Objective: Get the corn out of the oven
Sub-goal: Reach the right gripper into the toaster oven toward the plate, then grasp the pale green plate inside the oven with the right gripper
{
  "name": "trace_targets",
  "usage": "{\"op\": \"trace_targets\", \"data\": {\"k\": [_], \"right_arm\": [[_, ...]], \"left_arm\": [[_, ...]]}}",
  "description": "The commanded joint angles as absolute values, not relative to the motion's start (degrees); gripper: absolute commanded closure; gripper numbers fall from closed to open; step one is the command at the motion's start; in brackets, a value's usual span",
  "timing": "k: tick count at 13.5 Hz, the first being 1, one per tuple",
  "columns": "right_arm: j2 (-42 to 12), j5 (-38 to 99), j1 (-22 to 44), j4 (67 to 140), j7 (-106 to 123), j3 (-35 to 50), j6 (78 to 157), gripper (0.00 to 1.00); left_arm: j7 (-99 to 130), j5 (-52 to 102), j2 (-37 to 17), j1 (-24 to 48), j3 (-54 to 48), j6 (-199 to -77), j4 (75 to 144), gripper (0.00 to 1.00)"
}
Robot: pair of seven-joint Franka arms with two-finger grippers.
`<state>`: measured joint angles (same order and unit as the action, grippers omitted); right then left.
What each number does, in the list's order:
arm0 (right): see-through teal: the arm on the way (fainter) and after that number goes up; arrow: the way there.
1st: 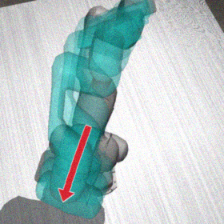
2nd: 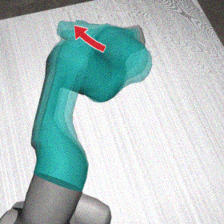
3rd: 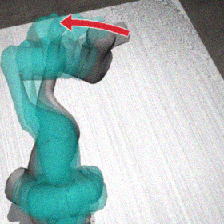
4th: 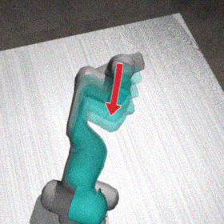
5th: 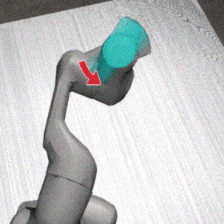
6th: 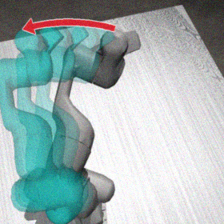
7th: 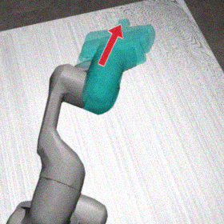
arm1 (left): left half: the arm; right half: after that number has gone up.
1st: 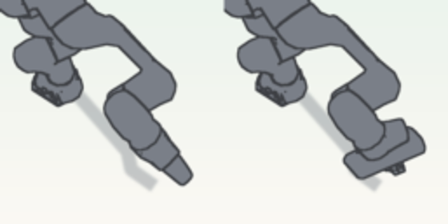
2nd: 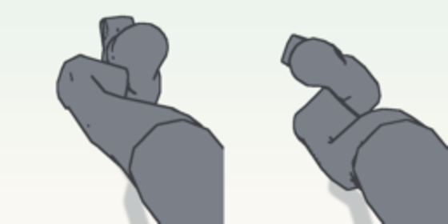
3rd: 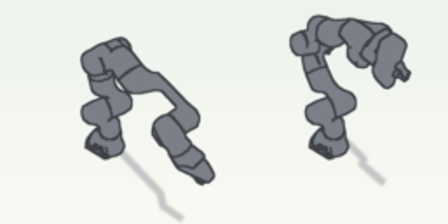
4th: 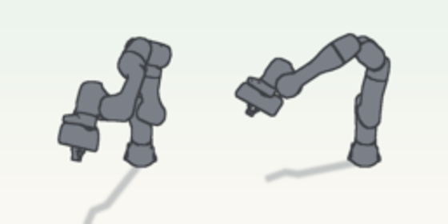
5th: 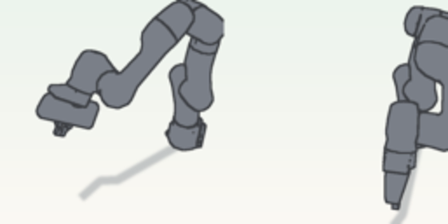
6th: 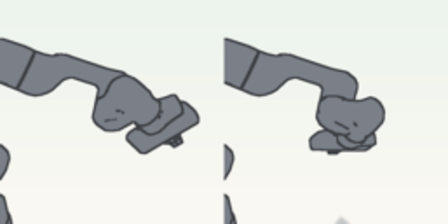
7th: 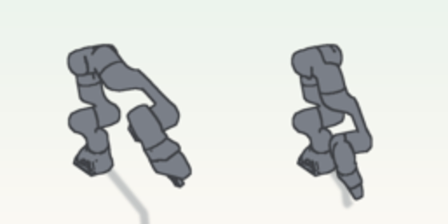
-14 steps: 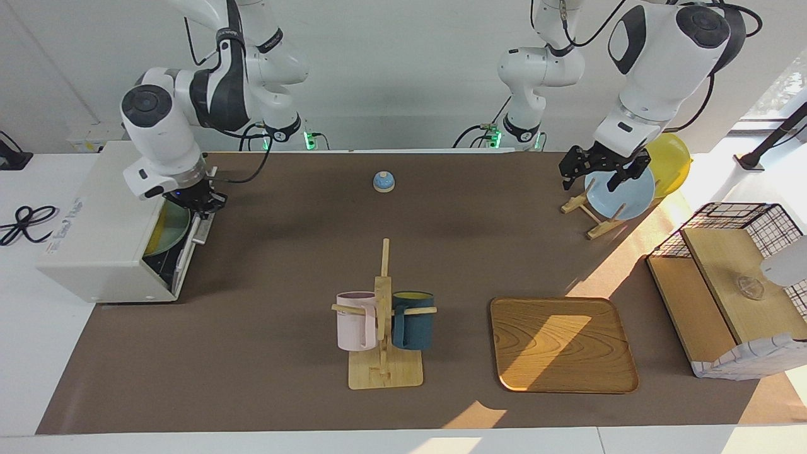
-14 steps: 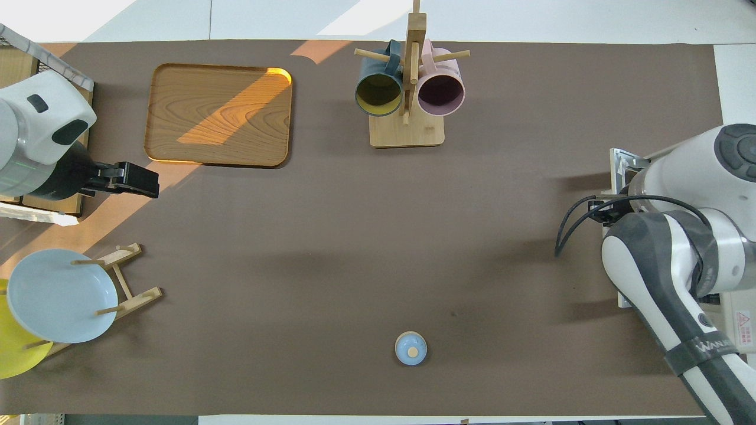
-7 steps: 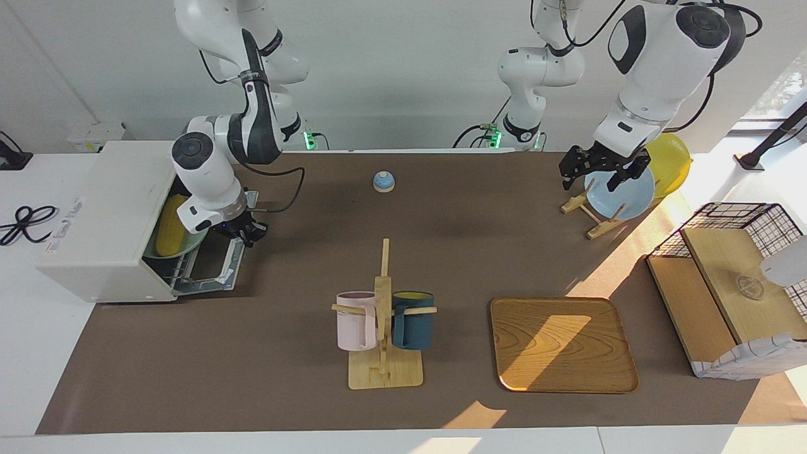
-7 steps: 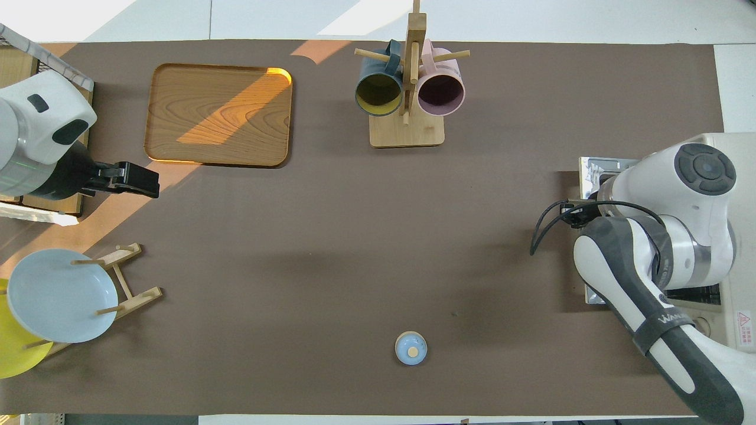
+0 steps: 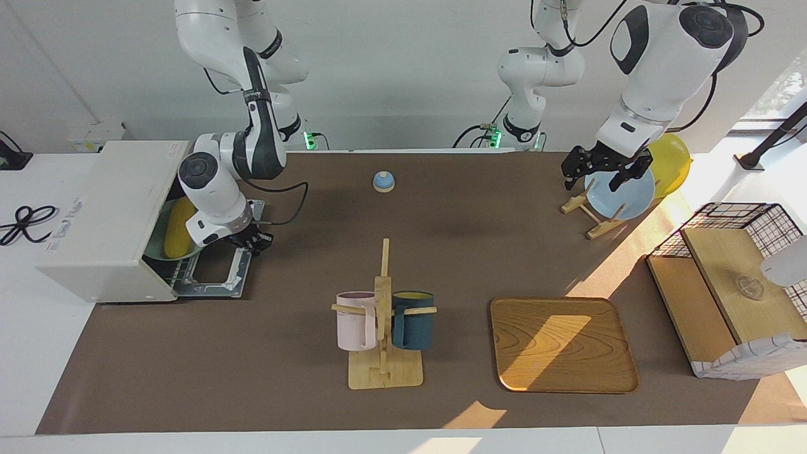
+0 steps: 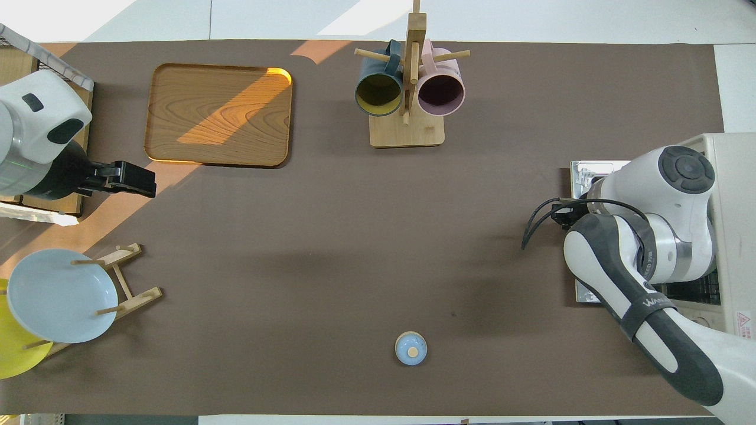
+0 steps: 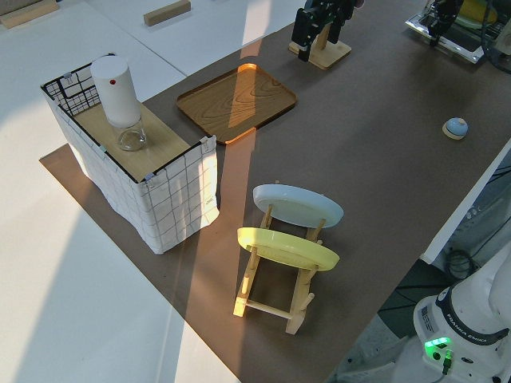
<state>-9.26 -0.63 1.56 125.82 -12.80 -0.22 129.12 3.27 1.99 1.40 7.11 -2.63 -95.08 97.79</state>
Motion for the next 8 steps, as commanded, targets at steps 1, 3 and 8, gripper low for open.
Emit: {"op": "trace_targets", "data": {"k": [1,3,8], "right_arm": [[-7.7,-1.2,2.6,122.9,-14.9,-1.0,124.7,1.00],[-6.9,-1.2,1.9,117.4,-14.7,-1.1,115.9,1.00],[-3.7,-2.2,-3.8,115.5,-12.2,-1.5,107.5,0.56]], "left_arm": [[2.9,2.8,2.4,6.4,-3.0,-95.4,98.3,0.00],[2.8,2.8,2.4,6.3,-3.0,-95.5,98.3,0.00],[2.8,2.8,2.4,6.4,-3.0,-95.4,98.3,0.00]]}}
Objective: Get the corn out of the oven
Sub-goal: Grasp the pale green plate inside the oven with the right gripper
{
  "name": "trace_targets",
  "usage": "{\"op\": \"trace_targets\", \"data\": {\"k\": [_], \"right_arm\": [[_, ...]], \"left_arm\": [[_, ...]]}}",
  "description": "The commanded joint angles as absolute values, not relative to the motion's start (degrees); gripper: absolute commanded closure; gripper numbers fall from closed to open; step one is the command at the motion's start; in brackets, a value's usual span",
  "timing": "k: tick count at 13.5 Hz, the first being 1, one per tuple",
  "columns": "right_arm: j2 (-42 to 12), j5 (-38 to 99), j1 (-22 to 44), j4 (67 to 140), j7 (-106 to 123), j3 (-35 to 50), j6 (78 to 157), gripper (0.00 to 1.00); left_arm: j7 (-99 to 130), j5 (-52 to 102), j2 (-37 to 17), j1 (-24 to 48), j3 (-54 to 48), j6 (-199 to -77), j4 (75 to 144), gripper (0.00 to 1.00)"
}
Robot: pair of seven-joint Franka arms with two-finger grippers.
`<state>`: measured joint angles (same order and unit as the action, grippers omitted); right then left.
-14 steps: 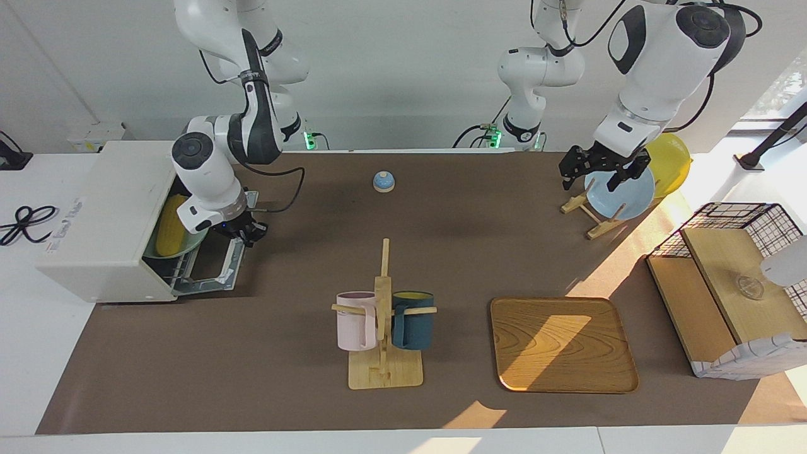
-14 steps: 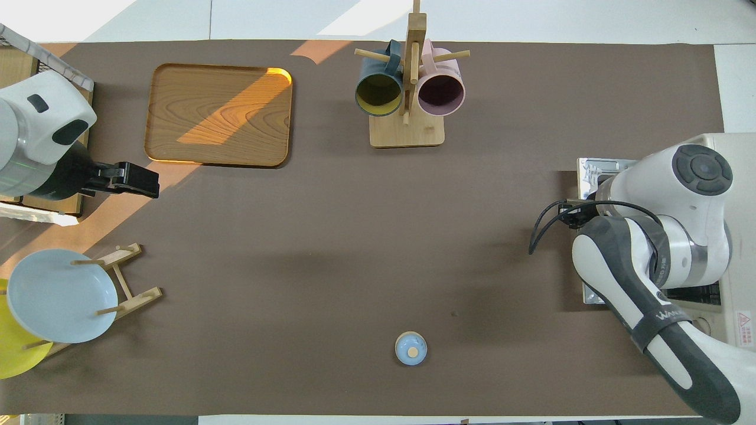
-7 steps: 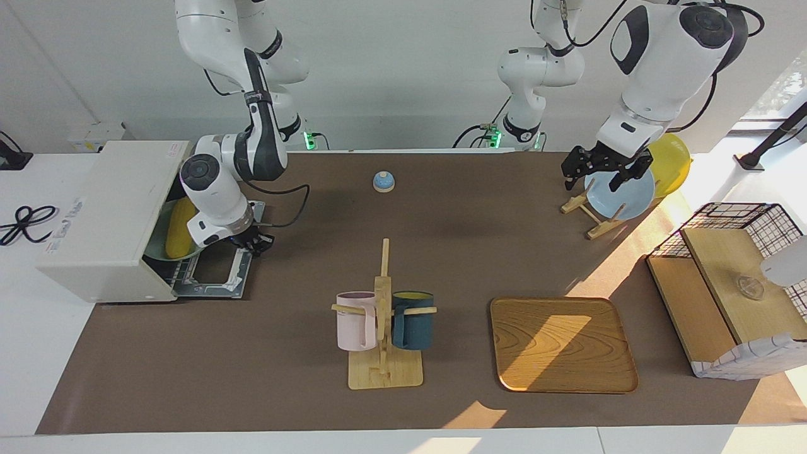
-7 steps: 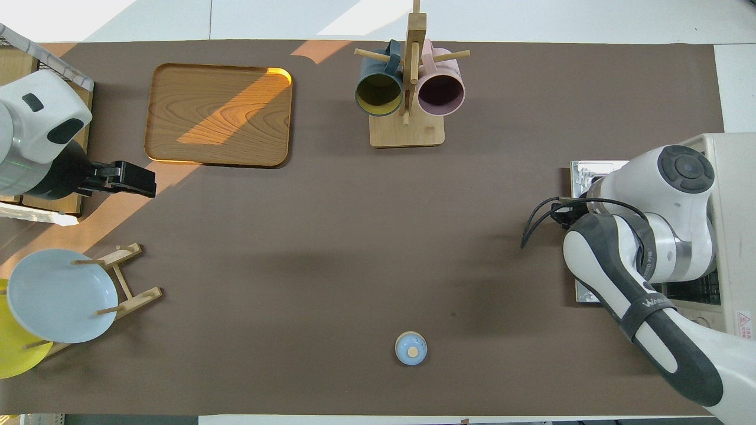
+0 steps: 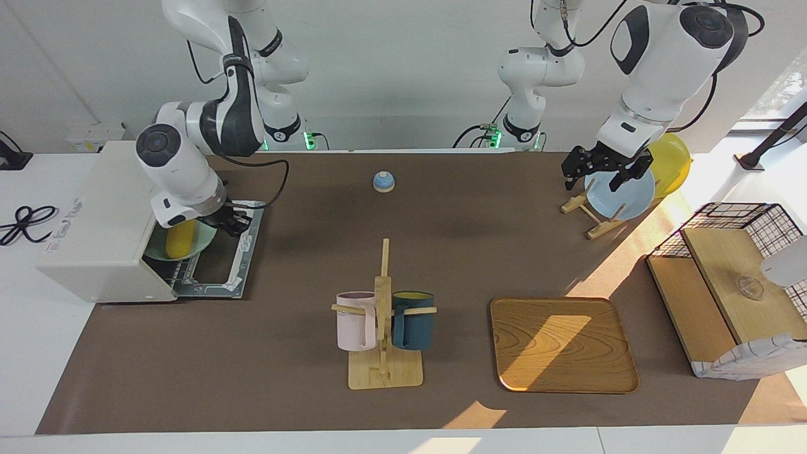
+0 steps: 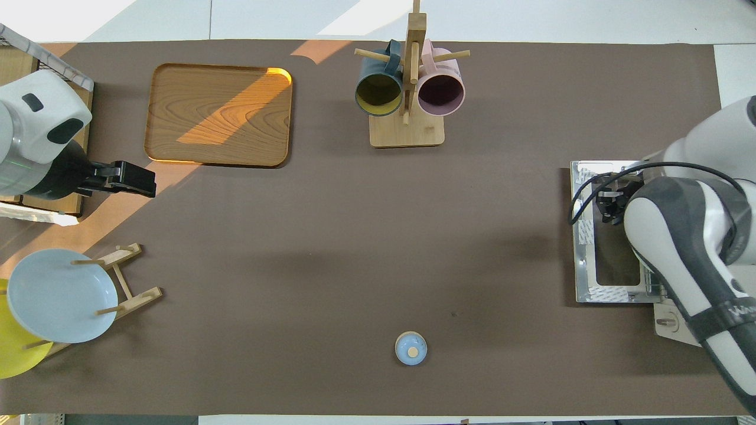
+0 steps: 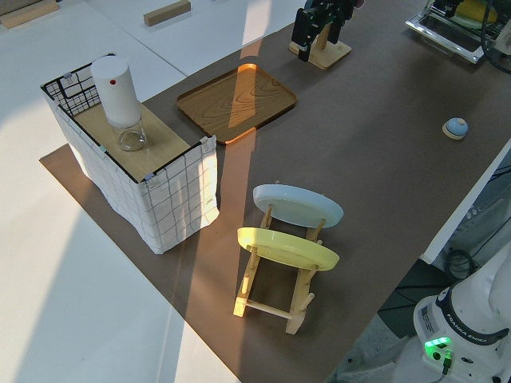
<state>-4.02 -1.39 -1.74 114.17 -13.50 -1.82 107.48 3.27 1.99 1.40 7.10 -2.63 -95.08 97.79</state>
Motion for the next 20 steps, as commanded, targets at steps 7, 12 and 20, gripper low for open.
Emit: {"op": "trace_targets", "data": {"k": [7,12,20], "right_arm": [[-2.0,-2.2,-4.0,121.8,-7.5,-1.5,115.6,0.51],[-0.9,-2.9,-4.6,124.8,-2.5,-1.6,118.0,0.59],[-1.3,-3.1,3.9,122.8,-3.9,-1.0,117.3,1.00]], "left_arm": [[2.8,2.8,2.4,6.4,-3.0,-95.7,98.3,0.00],[2.8,2.8,2.4,6.4,-3.0,-95.7,98.5,0.00],[2.9,2.8,2.4,6.3,-3.0,-96.1,98.6,0.00]]}}
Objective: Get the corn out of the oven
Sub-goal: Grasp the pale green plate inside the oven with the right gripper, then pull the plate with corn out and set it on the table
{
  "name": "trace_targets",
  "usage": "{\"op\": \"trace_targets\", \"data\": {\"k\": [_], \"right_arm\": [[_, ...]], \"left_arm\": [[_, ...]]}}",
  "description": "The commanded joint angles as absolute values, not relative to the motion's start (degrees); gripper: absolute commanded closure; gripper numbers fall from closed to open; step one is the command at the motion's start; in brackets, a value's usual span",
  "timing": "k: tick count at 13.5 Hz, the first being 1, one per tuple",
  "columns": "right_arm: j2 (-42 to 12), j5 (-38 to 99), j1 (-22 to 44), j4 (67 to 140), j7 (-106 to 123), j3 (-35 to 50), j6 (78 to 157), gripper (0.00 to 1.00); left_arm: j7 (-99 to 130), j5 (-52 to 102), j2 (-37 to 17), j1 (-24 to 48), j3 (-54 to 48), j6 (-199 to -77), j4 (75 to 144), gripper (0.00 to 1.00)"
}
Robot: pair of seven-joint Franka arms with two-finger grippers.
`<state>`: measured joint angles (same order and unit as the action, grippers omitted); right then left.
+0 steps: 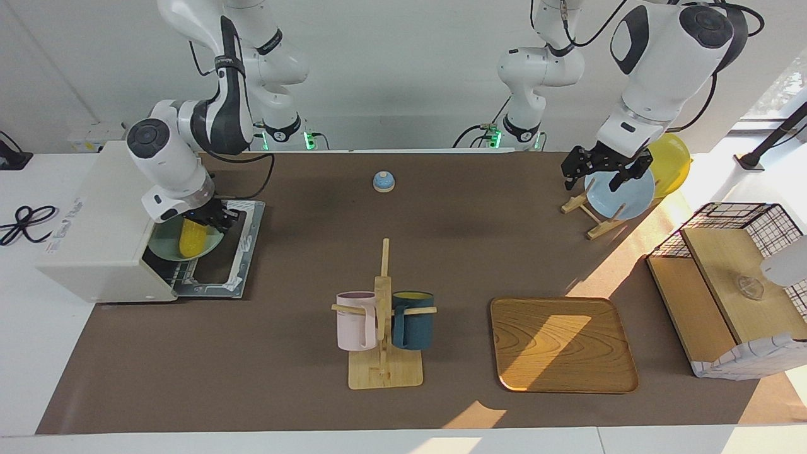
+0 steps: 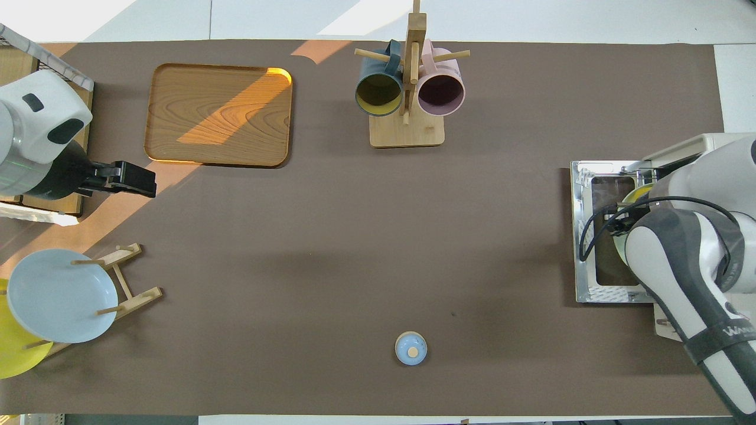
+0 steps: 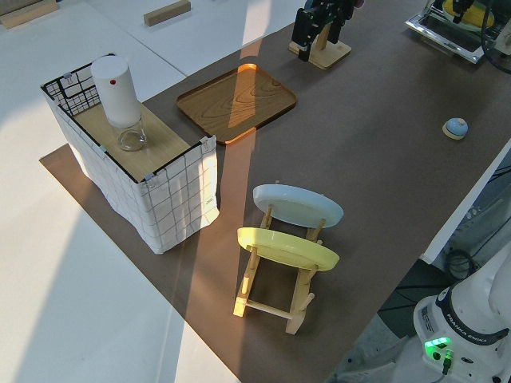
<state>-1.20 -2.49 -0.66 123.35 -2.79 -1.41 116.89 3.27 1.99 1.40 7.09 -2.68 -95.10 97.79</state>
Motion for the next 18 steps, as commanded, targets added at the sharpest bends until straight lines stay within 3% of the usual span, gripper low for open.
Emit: {"op": "trace_targets", "data": {"k": [1,6,9,10,18], "right_arm": [[-1.7,-3.3,5.5,121.7,-5.0,-1.0,117.0,1.00],[-11.3,-6.4,19.5,102.9,-19.1,-1.0,102.9,1.00],[-25.4,-8.6,30.4,84.6,-33.6,-0.9,93.8,1.00],[-28.5,-8.3,32.3,82.3,-37.9,-0.9,94.1,1.00],[-29.8,2.5,34.6,87.7,-47.3,1.1,110.6,1.00]], "left_arm": [[2.6,2.8,2.4,6.3,-3.0,-96.1,98.6,0.00],[2.7,2.8,2.4,6.3,-3.0,-96.1,98.6,0.00],[2.6,2.8,2.4,6.3,-2.9,-96.1,98.6,0.00],[2.6,2.8,2.4,6.2,-3.0,-96.1,98.6,0.00],[2.5,2.8,2.4,6.1,-3.0,-96.8,98.8,0.00]]}}
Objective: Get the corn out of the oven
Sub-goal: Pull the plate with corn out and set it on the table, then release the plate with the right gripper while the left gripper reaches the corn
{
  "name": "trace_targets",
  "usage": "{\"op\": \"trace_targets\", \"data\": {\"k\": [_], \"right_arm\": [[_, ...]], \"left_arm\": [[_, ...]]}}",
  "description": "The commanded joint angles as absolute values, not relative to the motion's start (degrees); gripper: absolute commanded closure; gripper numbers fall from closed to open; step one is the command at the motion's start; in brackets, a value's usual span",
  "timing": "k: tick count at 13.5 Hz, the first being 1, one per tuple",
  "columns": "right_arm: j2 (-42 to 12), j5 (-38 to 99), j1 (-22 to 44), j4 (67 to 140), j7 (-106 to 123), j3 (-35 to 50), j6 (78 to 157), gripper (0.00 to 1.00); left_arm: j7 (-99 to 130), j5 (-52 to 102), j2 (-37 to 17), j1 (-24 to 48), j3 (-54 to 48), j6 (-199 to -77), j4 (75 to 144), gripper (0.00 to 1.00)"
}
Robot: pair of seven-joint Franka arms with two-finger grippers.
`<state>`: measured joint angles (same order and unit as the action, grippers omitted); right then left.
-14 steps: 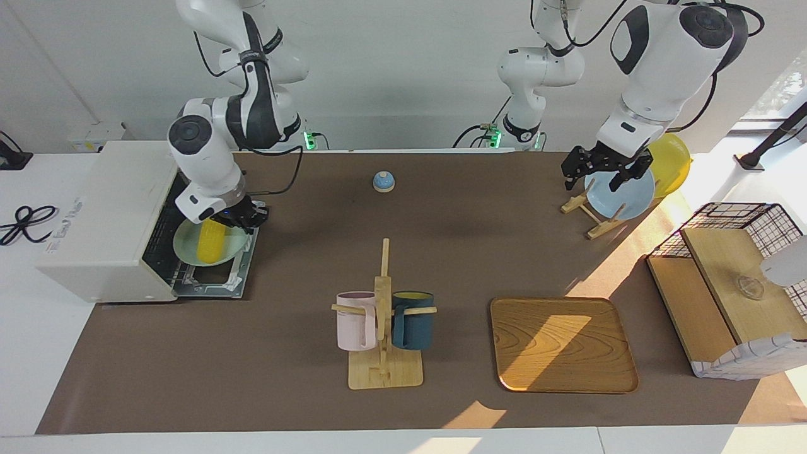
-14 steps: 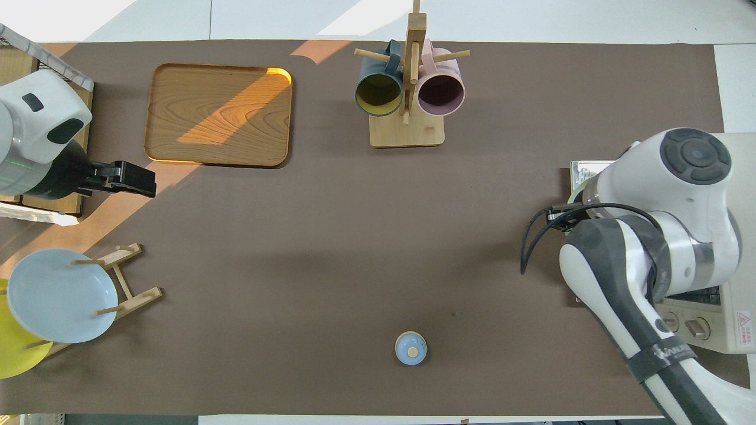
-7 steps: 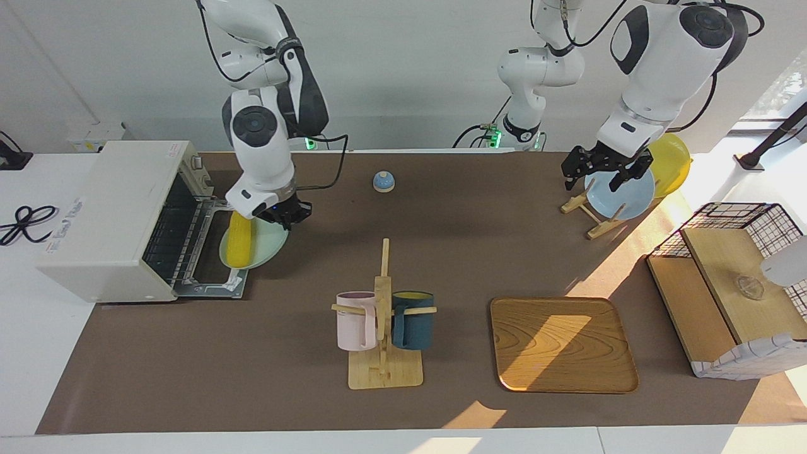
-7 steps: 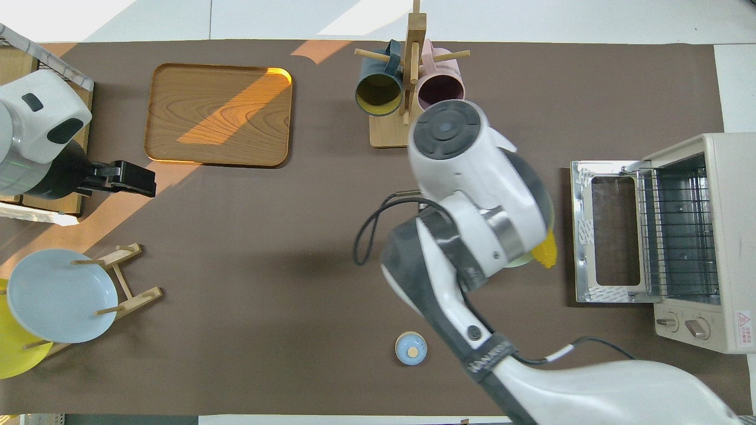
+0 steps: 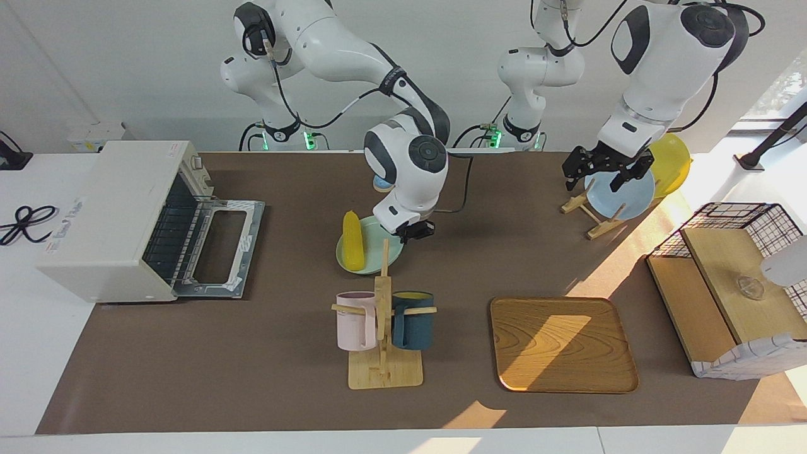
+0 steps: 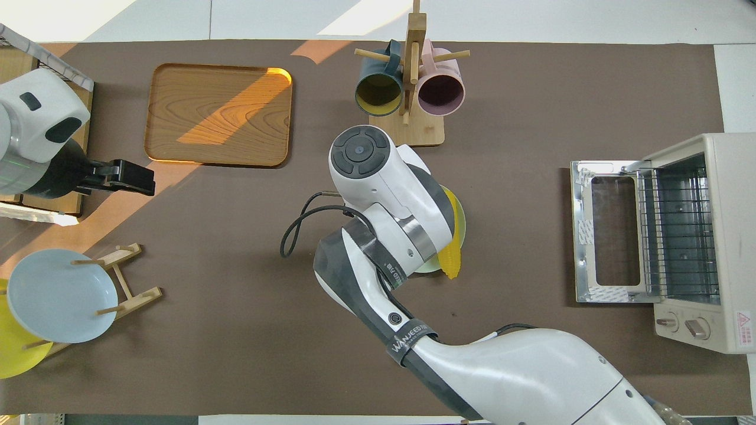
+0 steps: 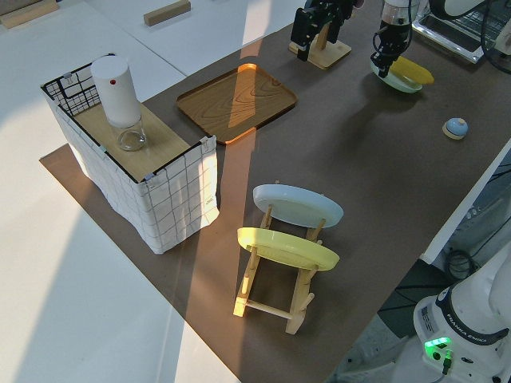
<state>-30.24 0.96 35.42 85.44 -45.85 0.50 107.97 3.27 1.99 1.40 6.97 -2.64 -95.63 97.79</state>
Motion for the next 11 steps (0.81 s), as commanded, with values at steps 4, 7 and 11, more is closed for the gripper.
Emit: {"op": "trace_targets", "data": {"k": [4,7,11], "right_arm": [[-29.2,1.7,33.8,85.7,-46.7,1.0,110.2,0.56],[-25.1,1.3,28.4,84.8,-40.3,0.7,105.8,0.57],[-20.2,1.1,20.3,89.5,-30.2,0.4,101.8,0.91]], "left_arm": [[2.7,2.8,2.4,6.2,-3.1,-97.2,98.9,0.00],[2.9,2.8,2.4,6.8,-3.1,-98.0,98.9,0.00],[5.3,2.8,2.4,10.5,-3.6,-100.4,100.5,0.00]]}}
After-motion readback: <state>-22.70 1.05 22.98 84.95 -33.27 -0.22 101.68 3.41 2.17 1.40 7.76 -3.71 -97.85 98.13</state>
